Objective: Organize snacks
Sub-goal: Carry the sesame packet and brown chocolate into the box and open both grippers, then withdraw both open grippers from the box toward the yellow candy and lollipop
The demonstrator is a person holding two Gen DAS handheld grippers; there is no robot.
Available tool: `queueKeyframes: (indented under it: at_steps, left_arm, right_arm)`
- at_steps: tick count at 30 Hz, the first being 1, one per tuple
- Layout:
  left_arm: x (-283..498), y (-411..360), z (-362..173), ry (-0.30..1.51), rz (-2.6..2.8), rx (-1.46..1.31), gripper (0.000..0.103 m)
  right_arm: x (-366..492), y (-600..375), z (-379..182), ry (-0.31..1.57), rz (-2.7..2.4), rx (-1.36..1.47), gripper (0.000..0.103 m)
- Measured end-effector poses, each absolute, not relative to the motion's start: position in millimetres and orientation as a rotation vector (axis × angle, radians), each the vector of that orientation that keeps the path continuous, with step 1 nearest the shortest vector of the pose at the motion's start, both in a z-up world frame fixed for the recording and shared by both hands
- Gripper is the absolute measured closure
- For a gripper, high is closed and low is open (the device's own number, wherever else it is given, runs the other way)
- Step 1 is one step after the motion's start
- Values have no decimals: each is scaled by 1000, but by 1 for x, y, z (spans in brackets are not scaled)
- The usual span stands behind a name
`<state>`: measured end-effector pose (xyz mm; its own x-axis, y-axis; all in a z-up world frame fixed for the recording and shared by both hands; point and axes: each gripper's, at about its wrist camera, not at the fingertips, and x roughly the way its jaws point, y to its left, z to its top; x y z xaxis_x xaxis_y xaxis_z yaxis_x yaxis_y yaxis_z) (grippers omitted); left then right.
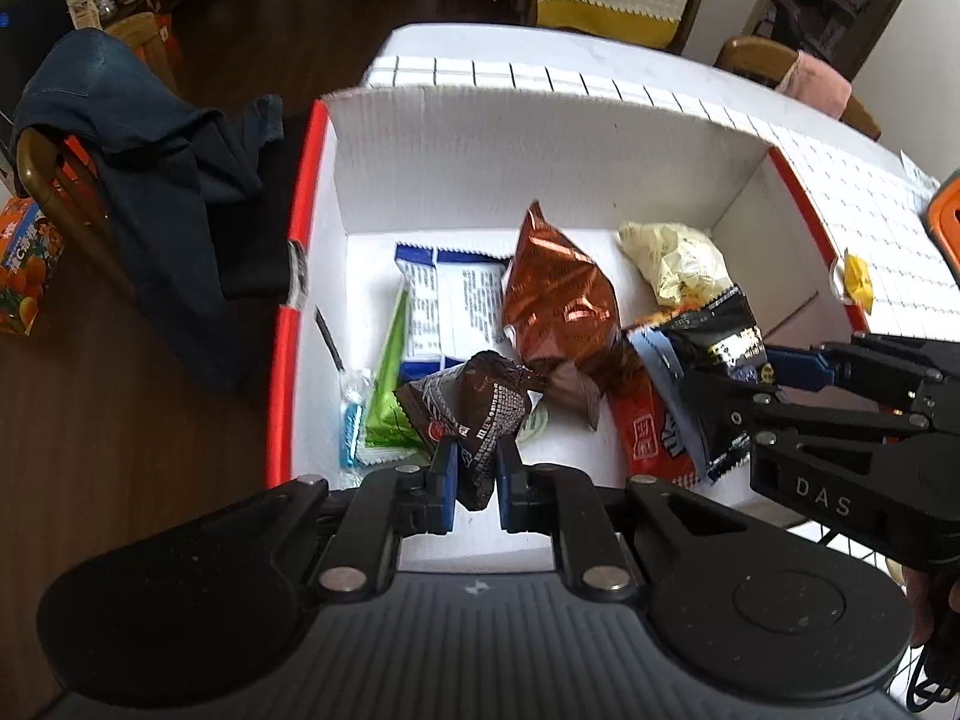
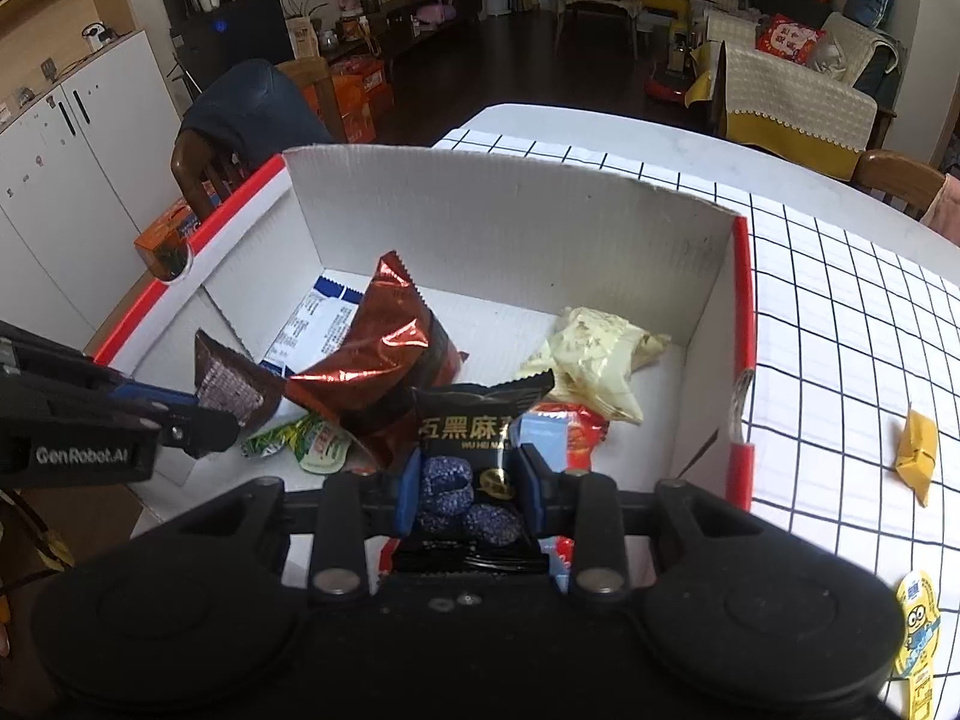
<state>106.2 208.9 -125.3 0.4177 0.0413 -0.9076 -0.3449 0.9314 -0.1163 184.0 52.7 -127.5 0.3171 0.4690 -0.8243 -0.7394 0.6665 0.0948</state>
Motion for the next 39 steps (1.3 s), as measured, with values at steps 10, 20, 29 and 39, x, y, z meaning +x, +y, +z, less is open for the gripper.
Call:
queueKeyframes:
  at_steps: [10,20,29,39]
  left_arm:
    - [111,202,-139,1170,255,-281,90]
    - [104,203,-128,1140,268,-297,78]
    - [94,186,-97,1051,239,-295,49]
    - [98,150,-63,953,192,-259,36]
  right_arm:
    - [183,50,-128,970,805,-315,70]
    - [180,38,-116,964,816,-264,68]
    - [168,17,-86,912,861,-188,67]
    - [166,-28,-58,843,835,-97,42]
